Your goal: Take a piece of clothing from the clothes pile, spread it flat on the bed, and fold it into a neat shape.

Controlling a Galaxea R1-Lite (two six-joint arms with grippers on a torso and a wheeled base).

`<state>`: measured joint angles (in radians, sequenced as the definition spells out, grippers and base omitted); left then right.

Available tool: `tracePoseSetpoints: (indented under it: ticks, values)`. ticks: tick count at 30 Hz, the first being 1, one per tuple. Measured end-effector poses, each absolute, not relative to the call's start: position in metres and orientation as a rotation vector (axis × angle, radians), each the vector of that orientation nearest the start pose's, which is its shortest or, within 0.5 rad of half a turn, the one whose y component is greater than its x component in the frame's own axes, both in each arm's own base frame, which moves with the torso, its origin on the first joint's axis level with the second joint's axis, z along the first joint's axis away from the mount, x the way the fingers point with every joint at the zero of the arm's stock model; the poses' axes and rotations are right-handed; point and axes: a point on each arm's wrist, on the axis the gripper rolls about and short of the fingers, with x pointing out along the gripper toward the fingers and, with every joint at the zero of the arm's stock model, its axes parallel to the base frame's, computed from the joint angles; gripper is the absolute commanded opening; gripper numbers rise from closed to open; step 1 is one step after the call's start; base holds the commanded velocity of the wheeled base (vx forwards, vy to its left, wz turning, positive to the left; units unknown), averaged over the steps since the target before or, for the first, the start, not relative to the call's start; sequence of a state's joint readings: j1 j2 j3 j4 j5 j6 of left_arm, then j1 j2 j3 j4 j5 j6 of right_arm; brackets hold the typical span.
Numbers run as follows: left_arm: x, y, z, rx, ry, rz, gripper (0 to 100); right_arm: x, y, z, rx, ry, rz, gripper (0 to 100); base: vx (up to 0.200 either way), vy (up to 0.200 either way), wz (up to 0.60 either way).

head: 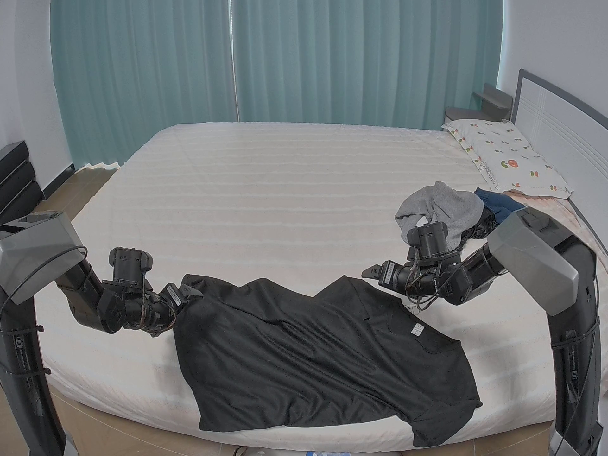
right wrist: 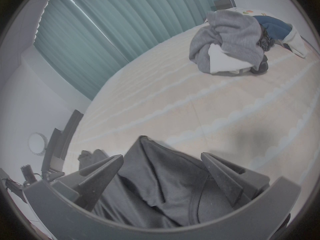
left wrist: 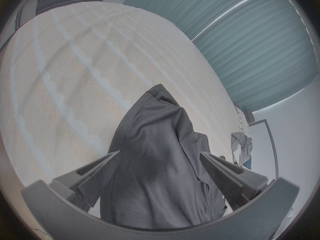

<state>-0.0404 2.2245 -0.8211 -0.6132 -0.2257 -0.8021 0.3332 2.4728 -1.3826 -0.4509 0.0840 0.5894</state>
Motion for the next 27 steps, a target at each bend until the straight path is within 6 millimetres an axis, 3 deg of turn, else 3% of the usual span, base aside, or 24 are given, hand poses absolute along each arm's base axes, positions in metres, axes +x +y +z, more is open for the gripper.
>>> tracePoseSetpoints:
  ticks: [12, 13, 20, 27]
  values:
    - [0.356, -0.020, 0.003, -0.829, 0.858, 0.081, 100, 0.470, 0.168, -0.019, 0.424, 0.698, 0.191, 100, 0.000, 0.000, 0.00]
    - [0.356, -0.020, 0.003, -0.829, 0.858, 0.080, 100, 0.472, 0.169, -0.021, 0.422, 0.696, 0.191, 0, 0.000, 0.000, 0.00]
    - [0.356, -0.021, 0.003, -0.827, 0.860, 0.081, 100, 0.474, 0.179, -0.033, 0.408, 0.722, 0.191, 0, 0.000, 0.000, 0.00]
    - [0.355, -0.021, 0.003, -0.824, 0.862, 0.083, 100, 0.490, 0.165, -0.021, 0.432, 0.618, 0.127, 0, 0.000, 0.000, 0.00]
